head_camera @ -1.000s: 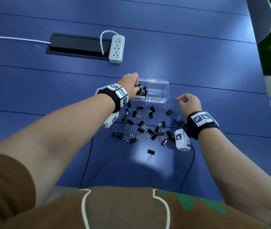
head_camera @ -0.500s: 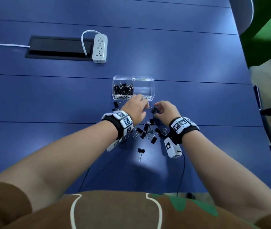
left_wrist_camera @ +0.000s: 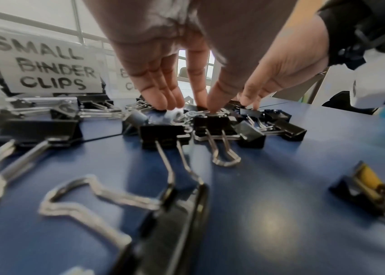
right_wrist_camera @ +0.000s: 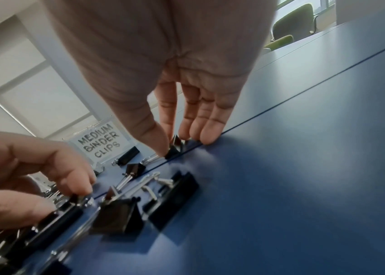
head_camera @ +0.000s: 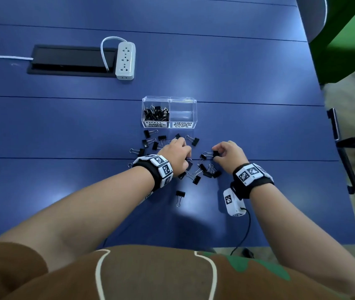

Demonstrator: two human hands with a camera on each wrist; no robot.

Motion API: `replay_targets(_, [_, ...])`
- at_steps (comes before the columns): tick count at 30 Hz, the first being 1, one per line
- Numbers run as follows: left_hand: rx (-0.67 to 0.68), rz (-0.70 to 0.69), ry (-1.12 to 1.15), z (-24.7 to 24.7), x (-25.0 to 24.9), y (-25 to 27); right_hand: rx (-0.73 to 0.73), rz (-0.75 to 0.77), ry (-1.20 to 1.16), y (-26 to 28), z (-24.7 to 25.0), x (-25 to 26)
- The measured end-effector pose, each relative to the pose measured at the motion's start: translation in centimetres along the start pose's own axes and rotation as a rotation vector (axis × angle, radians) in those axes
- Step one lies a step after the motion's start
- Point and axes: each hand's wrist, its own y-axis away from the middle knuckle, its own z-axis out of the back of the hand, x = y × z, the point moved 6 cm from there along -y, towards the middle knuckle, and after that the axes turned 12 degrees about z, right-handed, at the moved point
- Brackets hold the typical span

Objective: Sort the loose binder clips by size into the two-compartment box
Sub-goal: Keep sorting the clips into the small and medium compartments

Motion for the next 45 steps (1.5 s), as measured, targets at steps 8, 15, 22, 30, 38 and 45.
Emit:
replay_targets(8, [-0.024,0.151,0.215,0.9,2.2,0.1,0.005,0.227,0.076,0.1,-1.0,2.8])
replay_targets(15, [-0.037,0.157,0.154,1.1,5.0,1.3,0.182,0.219,0.183,-0.8,-3.0,4.1])
replay_targets(22, [-0.075,0.123,0.185,1.2,4.4,2.2,0.155,0.172,0.202,-0.5,-2.9,4.5])
replay_targets(30, [-0.024,0.06,0.1,-0.2,2.4,1.9,0.03,-0.006,-0.177,-0.4,-2.2,4.1])
replay_targets(38, [-0.082,0.096,0.162,0.7,3.4,1.7,0.121,-0.025,-0.184,0.7,-4.1,5.6])
replay_targets(45, [-0.143,0.113,0.229,2.0,4.4,2.0,0.153,0.159,0.157,0.9,-4.9,6.9])
